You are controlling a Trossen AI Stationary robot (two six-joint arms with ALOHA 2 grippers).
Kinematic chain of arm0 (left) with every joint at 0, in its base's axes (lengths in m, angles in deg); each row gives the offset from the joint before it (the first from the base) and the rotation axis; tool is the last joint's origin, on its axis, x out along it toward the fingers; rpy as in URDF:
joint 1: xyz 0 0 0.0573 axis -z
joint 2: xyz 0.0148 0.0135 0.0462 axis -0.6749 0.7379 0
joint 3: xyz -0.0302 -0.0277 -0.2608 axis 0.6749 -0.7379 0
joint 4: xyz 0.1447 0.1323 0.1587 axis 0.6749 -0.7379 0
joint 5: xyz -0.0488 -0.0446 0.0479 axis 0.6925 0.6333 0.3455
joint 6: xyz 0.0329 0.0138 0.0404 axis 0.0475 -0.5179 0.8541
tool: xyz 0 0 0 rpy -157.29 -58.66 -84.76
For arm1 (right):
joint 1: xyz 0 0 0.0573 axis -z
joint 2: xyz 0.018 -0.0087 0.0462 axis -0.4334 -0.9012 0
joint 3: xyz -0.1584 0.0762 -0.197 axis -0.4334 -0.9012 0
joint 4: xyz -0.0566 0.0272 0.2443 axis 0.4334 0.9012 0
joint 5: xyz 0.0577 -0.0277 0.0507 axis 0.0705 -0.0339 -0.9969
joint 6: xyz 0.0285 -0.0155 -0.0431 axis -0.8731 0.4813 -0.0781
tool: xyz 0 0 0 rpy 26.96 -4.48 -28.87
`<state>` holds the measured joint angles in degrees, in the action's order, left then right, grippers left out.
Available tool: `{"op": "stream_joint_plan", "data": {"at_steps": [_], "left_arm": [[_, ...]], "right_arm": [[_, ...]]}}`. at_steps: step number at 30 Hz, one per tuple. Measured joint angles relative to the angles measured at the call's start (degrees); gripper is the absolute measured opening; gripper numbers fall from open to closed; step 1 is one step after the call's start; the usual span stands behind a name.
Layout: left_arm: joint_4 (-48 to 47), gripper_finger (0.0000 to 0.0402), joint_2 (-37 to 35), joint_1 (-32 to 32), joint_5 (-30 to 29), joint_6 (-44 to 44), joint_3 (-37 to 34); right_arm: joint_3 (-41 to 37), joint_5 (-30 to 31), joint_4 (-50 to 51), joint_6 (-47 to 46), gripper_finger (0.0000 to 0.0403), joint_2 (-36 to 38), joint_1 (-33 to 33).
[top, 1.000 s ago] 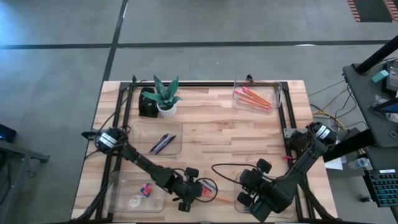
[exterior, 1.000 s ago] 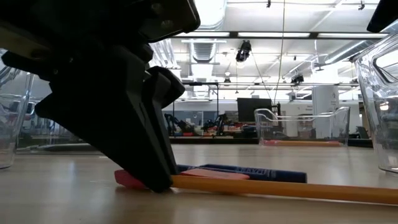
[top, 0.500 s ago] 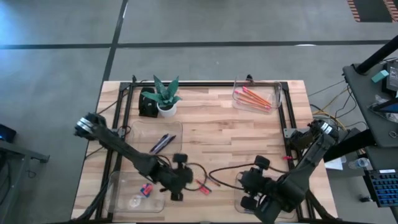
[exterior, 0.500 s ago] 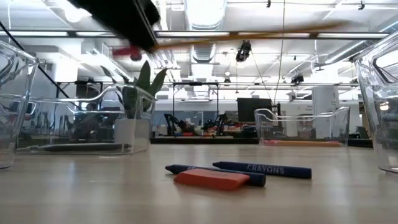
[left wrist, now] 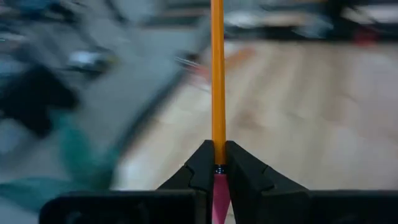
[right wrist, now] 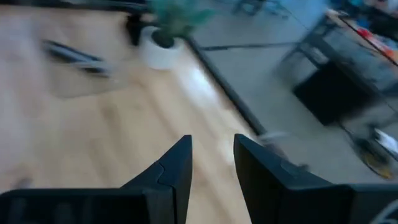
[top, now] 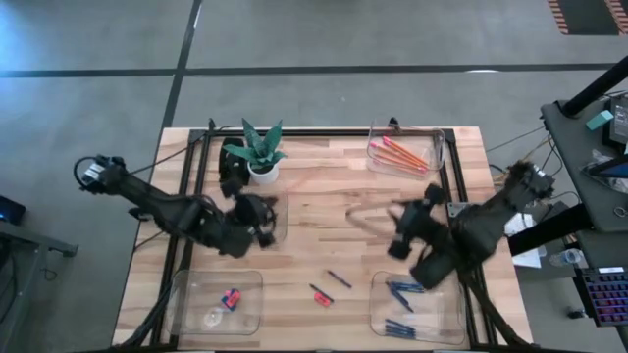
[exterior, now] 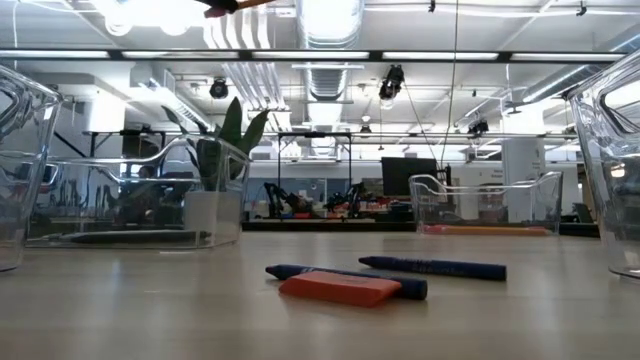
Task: Sort crayons/erasers/pens/pencils in bins
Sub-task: Put the orange pencil into the top right transparent bin
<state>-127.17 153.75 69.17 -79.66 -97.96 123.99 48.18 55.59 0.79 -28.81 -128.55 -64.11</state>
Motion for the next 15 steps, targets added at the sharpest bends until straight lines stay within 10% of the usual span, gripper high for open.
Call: {"op": "stream_joint_plan", "data": {"at_steps": [7, 15], "left_arm": [[11.26, 0.0015, -3.90, -6.59, -3.16, 3.64, -8.24], [52.21, 0.0015, -1.95, -15.28, 27.53, 19.96, -19.88]], "right_arm": [[-18.89, -2.83, -10.98, 0.72, 0.0109, 13.99, 12.79], [-41.66, -18.96, -63.58, 26.82, 0.0109, 22.60, 21.05]]}}
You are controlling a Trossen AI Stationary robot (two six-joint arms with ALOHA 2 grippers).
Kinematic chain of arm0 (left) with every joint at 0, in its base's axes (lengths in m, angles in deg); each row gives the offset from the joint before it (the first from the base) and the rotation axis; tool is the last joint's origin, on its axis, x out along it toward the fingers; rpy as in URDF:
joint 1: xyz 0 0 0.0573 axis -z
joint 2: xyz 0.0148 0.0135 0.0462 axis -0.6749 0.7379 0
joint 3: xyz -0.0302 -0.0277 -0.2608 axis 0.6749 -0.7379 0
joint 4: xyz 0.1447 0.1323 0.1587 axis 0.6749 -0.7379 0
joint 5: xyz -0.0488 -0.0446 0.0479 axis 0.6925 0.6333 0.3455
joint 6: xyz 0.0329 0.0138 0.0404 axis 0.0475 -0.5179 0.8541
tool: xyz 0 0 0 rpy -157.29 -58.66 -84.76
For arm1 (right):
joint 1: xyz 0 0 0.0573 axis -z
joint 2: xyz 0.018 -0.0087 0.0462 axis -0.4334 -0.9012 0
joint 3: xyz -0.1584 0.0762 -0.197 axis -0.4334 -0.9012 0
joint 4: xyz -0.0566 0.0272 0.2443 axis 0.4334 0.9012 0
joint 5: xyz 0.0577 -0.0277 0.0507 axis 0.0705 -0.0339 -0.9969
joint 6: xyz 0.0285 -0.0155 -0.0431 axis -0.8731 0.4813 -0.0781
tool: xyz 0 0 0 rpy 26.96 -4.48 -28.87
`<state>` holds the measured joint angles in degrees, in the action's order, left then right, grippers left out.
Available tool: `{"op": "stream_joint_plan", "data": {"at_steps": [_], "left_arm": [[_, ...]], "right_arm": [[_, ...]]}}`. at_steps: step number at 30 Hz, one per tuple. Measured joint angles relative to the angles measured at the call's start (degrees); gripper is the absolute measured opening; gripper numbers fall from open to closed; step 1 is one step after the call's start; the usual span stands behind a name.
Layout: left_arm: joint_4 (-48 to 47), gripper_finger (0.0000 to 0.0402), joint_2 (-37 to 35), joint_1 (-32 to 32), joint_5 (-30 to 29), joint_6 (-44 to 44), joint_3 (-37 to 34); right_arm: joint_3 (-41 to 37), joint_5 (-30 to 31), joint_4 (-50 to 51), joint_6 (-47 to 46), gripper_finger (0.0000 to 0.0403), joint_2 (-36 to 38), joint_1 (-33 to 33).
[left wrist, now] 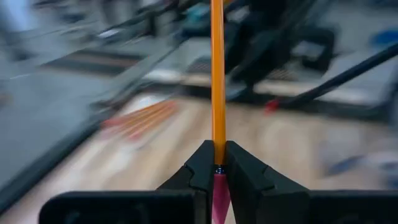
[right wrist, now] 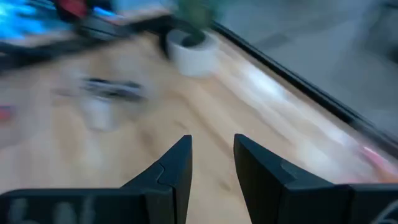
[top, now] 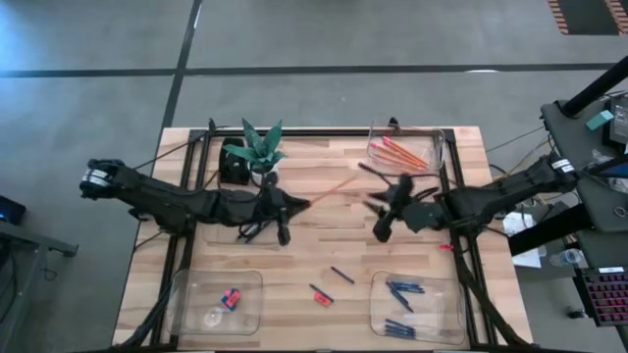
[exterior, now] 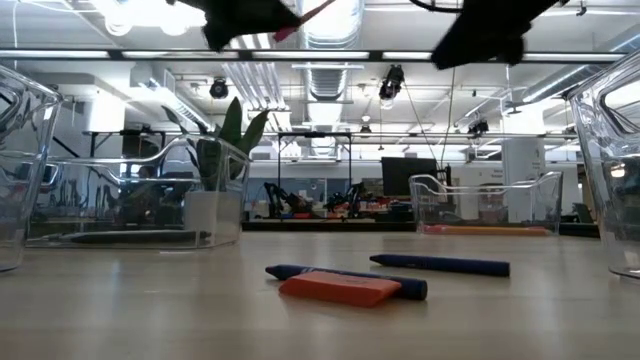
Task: Sort crayons/erasers/pens/pencils in bins
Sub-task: Put the orange pencil into the top right transparent bin
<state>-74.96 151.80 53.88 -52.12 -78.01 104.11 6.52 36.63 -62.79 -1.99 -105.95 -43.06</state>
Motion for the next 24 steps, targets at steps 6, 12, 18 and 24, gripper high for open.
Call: {"op": "stream_joint_plan", "data": {"at_steps": [6, 12, 18, 24], "left_arm": [[20.52, 0.0015, 2.13, -3.71, 6.62, 0.84, -8.68], [35.87, 0.0015, 2.91, -5.00, 9.28, 5.78, -15.76], [38.95, 0.0015, 3.60, -8.76, 11.98, 10.56, -16.28], [43.08, 0.0015, 6.97, -12.98, 15.40, 10.70, -15.28]], "right_arm": [[-12.42, -7.24, -34.49, 17.60, 0.0109, -1.84, 0.70], [-22.10, -6.77, -64.43, 28.82, 0.0109, -6.64, 2.12], [-23.88, -7.83, -91.50, 40.54, 0.0109, -14.88, 6.31], [-16.46, -8.20, -92.18, 36.77, 0.0109, -21.47, 11.77]]}}
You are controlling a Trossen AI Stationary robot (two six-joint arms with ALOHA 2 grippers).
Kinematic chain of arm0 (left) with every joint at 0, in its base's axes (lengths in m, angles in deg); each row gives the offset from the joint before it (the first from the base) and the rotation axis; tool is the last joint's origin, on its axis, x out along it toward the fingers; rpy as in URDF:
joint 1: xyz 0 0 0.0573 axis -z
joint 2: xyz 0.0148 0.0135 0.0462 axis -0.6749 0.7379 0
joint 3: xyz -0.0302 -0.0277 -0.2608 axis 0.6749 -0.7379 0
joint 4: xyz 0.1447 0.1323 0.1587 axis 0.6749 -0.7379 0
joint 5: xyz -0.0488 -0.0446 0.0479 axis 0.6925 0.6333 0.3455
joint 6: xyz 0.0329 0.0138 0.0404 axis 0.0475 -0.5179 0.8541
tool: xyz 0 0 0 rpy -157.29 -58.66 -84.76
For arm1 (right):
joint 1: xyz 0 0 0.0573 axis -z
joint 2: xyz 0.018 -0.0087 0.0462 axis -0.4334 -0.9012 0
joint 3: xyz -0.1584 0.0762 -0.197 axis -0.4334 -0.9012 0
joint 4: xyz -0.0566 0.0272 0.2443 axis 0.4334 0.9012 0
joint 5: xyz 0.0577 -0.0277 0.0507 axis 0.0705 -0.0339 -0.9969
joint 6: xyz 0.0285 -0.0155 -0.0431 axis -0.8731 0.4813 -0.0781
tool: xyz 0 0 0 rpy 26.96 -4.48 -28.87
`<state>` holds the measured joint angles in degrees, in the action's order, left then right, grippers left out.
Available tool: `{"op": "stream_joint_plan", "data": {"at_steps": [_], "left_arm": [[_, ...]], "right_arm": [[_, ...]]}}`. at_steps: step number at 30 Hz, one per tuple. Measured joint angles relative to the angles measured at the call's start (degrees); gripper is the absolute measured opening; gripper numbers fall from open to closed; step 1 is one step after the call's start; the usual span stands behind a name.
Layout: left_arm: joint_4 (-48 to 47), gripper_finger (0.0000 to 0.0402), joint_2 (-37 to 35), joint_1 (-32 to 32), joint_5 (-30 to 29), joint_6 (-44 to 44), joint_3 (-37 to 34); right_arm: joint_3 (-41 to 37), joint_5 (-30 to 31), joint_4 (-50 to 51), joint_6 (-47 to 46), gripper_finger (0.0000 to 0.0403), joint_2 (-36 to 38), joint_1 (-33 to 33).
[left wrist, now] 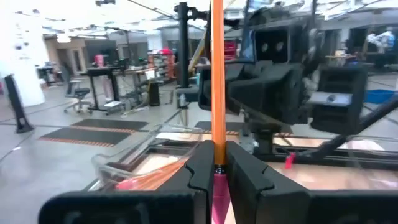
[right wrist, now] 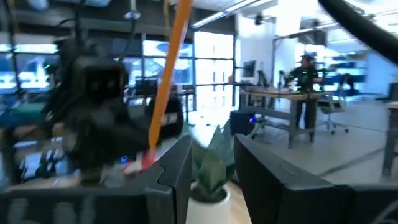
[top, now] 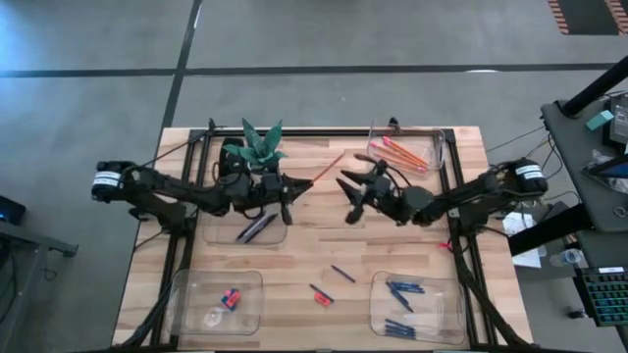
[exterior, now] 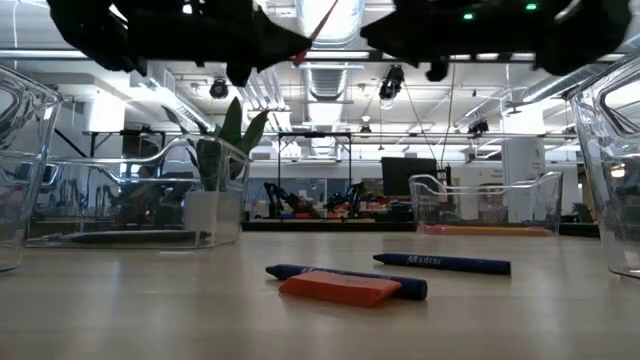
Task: Sort crayons/erasers/pens/pencils in bins
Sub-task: Put the orange pencil into the top right transparent bin
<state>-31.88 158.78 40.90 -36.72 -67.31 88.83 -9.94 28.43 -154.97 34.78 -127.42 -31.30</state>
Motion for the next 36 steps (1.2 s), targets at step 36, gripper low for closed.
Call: {"op": "stream_joint_plan", "data": {"at_steps": [36], "left_arm": [[7.48, 0.0015, 6.74, -3.60, 4.50, -0.44, -0.63]], "right_arm": [[7.58, -18.61, 19.84, -14.22, 0.0198, 3.17, 8.92]]}}
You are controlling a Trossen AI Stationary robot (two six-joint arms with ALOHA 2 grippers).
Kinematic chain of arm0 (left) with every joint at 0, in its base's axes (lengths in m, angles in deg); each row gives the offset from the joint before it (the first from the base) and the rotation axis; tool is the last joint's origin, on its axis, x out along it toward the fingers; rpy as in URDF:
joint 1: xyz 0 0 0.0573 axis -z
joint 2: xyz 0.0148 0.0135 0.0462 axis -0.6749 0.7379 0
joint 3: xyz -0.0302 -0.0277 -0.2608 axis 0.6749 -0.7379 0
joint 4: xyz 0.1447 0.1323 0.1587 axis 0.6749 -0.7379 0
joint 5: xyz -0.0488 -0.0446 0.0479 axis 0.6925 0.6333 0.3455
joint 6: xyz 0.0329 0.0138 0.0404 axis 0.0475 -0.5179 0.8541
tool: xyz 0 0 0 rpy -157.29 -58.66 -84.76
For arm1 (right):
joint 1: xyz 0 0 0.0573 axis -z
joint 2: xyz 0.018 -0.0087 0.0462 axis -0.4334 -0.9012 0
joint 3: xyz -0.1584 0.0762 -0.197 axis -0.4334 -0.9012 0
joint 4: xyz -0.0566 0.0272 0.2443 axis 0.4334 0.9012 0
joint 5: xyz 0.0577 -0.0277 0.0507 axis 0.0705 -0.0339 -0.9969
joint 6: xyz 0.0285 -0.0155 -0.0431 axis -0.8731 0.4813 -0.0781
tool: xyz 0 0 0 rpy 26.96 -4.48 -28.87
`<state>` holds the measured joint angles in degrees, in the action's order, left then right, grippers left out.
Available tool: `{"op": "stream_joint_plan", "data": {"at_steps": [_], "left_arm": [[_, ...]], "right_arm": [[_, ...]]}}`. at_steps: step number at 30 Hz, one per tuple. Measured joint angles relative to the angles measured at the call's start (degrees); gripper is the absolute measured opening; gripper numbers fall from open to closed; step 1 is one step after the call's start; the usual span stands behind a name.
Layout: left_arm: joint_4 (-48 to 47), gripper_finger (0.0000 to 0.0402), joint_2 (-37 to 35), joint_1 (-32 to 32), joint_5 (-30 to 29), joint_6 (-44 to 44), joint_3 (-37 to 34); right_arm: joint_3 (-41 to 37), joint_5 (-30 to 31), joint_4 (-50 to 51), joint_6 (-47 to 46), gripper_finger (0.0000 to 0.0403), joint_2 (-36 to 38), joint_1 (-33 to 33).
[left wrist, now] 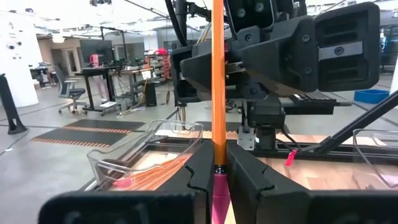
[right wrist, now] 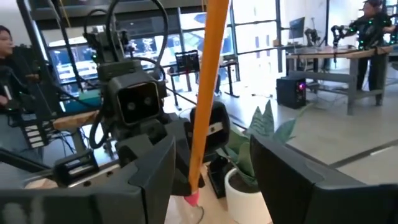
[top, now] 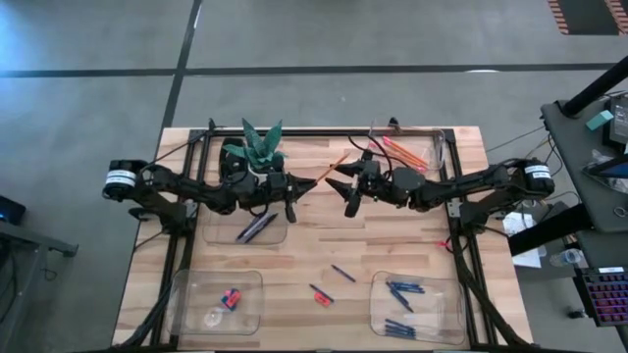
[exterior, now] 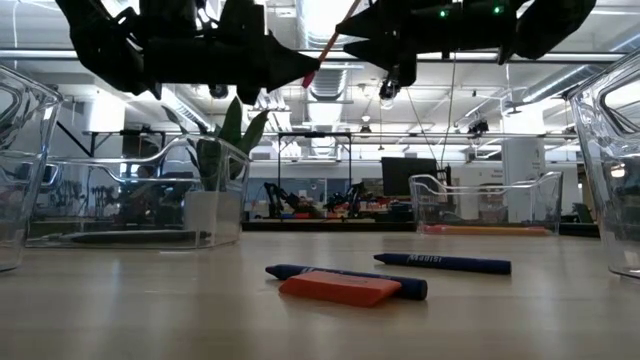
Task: Sort crayons/erasers/pens/pencils in bins
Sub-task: Put the orange pencil into the top right transparent bin
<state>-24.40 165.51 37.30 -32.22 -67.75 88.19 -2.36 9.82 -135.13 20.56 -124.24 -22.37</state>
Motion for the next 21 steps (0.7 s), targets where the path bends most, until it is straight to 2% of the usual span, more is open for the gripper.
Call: {"op": "stream_joint_plan", "data": {"at_steps": [7, 12, 21], "left_arm": [[0.49, 0.0015, 0.00, 0.02, 0.02, -0.02, 0.00], [0.48, 0.0015, 0.00, 0.02, 0.61, -0.02, 0.00], [0.46, 0.0015, 0.00, 0.04, 1.53, 0.24, 0.49]], "right_arm": [[0.02, -3.13, -1.75, -0.71, 0.0199, -0.04, 0.07], [0.04, -2.85, -5.44, -0.39, 0.0195, -0.04, 0.31], [5.19, -2.57, -2.79, -0.26, 0.0158, -3.89, 0.52]]}}
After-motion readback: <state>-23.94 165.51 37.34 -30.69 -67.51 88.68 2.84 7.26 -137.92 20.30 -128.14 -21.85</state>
